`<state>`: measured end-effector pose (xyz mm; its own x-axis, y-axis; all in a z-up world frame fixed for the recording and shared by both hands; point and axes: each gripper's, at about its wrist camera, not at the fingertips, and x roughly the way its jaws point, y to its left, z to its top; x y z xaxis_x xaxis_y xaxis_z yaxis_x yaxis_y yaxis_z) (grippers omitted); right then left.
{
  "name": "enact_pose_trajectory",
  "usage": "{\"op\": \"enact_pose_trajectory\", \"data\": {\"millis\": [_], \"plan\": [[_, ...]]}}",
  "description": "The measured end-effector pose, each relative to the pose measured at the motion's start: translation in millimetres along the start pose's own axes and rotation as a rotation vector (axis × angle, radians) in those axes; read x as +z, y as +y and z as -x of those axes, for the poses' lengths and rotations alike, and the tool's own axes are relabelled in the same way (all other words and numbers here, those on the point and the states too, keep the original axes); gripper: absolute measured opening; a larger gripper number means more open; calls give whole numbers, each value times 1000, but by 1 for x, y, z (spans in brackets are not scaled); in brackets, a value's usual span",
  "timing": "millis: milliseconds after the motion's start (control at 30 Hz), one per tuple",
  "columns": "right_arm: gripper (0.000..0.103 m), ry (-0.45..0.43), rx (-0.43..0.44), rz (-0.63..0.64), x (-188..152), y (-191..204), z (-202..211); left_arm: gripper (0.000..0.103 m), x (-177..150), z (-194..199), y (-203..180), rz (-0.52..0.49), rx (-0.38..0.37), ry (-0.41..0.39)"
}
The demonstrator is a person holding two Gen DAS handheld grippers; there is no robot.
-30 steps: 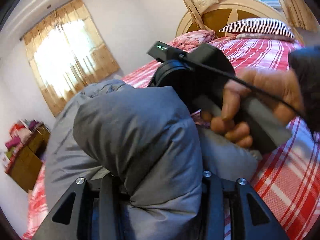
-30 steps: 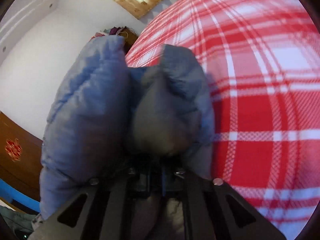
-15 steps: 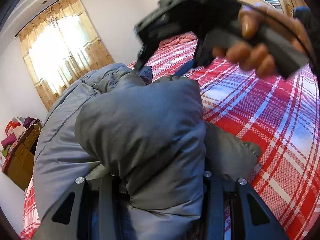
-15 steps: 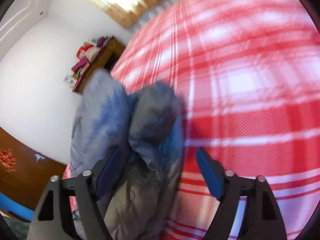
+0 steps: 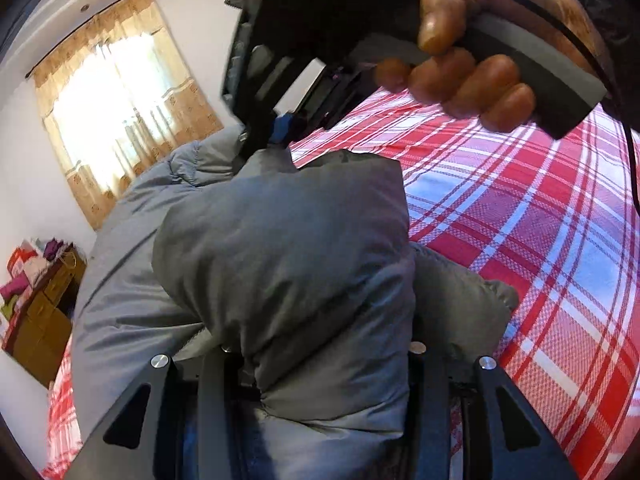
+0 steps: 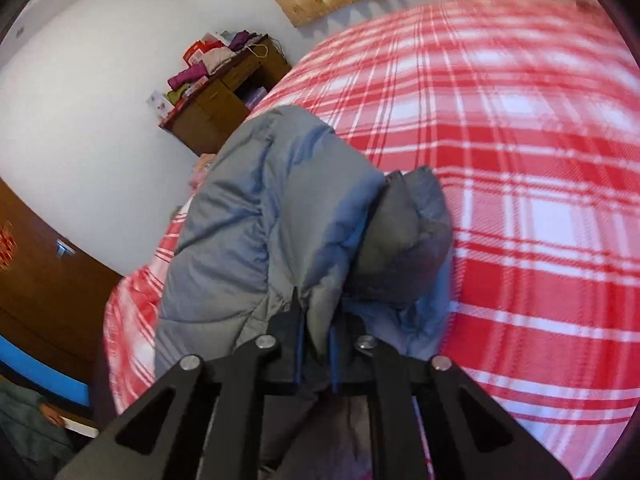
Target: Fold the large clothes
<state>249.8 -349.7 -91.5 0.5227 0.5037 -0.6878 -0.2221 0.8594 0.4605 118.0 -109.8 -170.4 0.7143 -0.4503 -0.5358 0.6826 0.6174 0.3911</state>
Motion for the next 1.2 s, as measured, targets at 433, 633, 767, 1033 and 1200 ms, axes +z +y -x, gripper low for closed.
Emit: {"op": "enact_pose_trajectory", "data": {"millis": [433, 633, 767, 1033, 1200], "plan": [[8, 11, -72, -98, -30, -44, -37, 44, -25, 83, 9, -53, -31, 22], [8, -20, -94, -77, -39, -47, -29, 45, -43, 129, 85, 305, -222, 34], [9, -42, -96, -87, -47, -49, -25, 59, -48, 127, 161, 624, -181, 4], [9, -76, -165, -48, -60, -38, -18, 63, -13, 27, 229, 913, -126, 100], [9, -97, -134, -91, -63, -47, -17, 63, 7, -25, 202, 800, -64, 194]]}}
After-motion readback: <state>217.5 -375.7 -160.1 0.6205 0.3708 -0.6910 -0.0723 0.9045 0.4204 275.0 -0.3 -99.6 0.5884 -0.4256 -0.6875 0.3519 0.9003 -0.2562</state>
